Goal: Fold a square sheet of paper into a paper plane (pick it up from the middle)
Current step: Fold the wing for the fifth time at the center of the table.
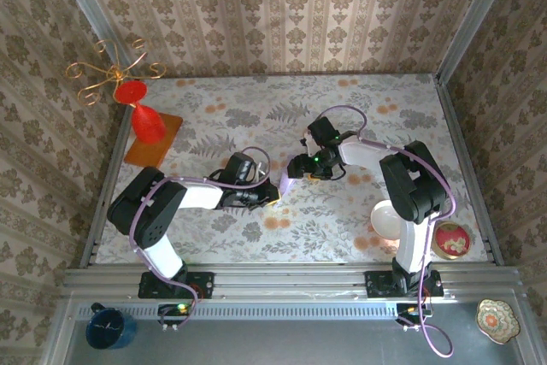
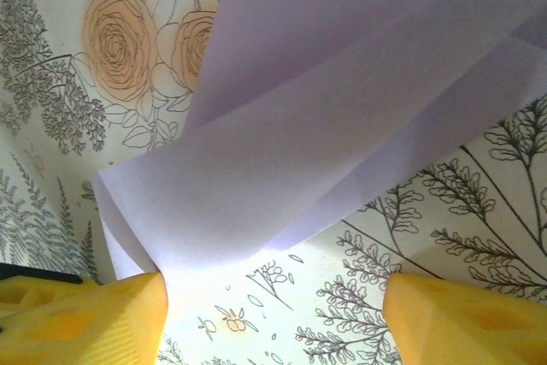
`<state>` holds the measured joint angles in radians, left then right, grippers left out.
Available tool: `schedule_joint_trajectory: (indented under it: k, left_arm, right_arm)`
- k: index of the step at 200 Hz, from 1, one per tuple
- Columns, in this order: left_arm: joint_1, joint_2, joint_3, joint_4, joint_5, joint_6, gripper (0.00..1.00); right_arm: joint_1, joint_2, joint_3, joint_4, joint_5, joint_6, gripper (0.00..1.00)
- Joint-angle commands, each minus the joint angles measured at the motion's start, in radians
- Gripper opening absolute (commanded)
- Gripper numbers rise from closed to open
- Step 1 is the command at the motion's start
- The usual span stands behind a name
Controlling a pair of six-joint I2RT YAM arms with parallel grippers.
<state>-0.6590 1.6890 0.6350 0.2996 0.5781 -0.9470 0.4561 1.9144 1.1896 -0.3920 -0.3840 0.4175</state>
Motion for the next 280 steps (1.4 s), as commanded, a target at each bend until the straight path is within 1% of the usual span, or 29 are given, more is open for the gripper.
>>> schedule_joint_trajectory:
  k: [1, 34, 58, 108, 149, 185, 198, 212, 257, 280]
  left_arm:
    - [0.009, 0.018, -0.012, 0.032, 0.026, -0.022, 0.06]
    - [0.009, 0.021, -0.009, 0.033, 0.028, -0.019, 0.06]
    - [0.009, 0.011, -0.010, 0.028, 0.025, -0.018, 0.09]
    - [0.008, -0.072, 0.005, -0.069, -0.019, 0.027, 0.24]
    - [-0.012, -0.134, 0.029, -0.200, -0.097, 0.091, 0.33]
    - [-0.087, -0.144, 0.104, -0.376, -0.228, 0.187, 0.40]
    - [-0.107, -0.133, 0.124, -0.407, -0.255, 0.205, 0.40]
    - [-0.115, -0.116, 0.136, -0.414, -0.259, 0.212, 0.39]
    - [-0.121, -0.076, 0.155, -0.430, -0.268, 0.229, 0.32]
    - [-0.128, -0.068, 0.167, -0.437, -0.267, 0.260, 0.28]
  right_arm:
    - [0.008, 0.078, 0.024, -0.006, 0.110, -0.020, 0.71]
    - [0.031, 0.144, 0.085, -0.076, 0.222, 0.026, 0.70]
    - [0.043, 0.187, 0.112, -0.116, 0.283, 0.052, 0.69]
    - [0.056, 0.220, 0.132, -0.140, 0.332, 0.061, 0.67]
    - [0.059, 0.227, 0.139, -0.170, 0.333, 0.067, 0.66]
    - [0.061, 0.232, 0.136, -0.167, 0.326, 0.078, 0.66]
    - [0.061, 0.234, 0.134, -0.168, 0.324, 0.081, 0.66]
    - [0.061, 0.237, 0.134, -0.167, 0.324, 0.081, 0.65]
    - [0.061, 0.238, 0.133, -0.168, 0.324, 0.083, 0.65]
    - [0.061, 0.242, 0.135, -0.169, 0.322, 0.083, 0.64]
